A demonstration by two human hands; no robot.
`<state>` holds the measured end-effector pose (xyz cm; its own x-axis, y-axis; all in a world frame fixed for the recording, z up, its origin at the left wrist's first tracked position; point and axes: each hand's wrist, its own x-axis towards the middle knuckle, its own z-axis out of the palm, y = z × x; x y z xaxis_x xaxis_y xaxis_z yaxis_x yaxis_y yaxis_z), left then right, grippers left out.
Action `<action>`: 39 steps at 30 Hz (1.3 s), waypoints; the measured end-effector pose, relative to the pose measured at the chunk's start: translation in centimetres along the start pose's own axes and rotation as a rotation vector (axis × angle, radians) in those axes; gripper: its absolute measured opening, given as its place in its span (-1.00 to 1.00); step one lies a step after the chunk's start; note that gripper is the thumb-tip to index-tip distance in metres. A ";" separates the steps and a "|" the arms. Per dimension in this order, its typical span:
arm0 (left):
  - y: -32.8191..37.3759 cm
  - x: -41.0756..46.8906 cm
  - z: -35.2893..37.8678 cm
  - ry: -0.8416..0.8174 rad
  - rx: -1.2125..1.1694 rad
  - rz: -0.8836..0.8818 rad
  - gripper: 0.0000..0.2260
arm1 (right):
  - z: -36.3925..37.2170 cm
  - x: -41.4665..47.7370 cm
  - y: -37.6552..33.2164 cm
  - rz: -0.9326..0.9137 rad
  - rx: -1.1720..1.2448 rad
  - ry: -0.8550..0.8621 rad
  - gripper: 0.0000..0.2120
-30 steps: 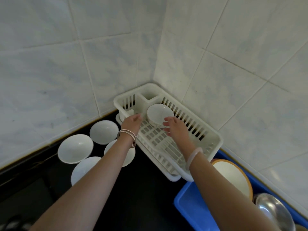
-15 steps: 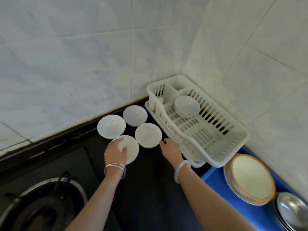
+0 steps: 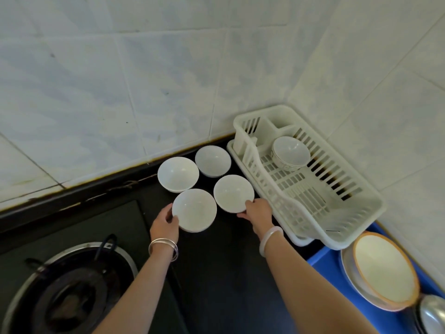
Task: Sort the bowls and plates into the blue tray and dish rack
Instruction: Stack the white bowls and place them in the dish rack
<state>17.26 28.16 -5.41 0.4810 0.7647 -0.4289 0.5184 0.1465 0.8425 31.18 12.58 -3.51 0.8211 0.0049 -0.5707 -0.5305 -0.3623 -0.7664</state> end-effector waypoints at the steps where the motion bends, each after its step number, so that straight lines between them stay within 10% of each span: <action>1: -0.1 0.2 -0.1 -0.014 -0.012 -0.003 -0.65 | -0.3 -0.2 -0.2 -0.019 -0.007 0.013 -0.87; 34: -1.2 1.6 -0.6 -0.145 -0.461 -0.309 -0.69 | 4.3 -4.1 -1.2 -0.039 -0.451 -0.186 -0.96; 39: -0.3 1.3 -0.8 -0.162 -0.505 -0.367 -0.70 | 4.1 -3.9 -1.2 0.116 -0.153 -0.394 -0.51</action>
<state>17.18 29.58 -5.99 0.4568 0.5103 -0.7286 0.2915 0.6880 0.6646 27.75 16.86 -1.57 0.5992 0.3007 -0.7420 -0.5526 -0.5153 -0.6551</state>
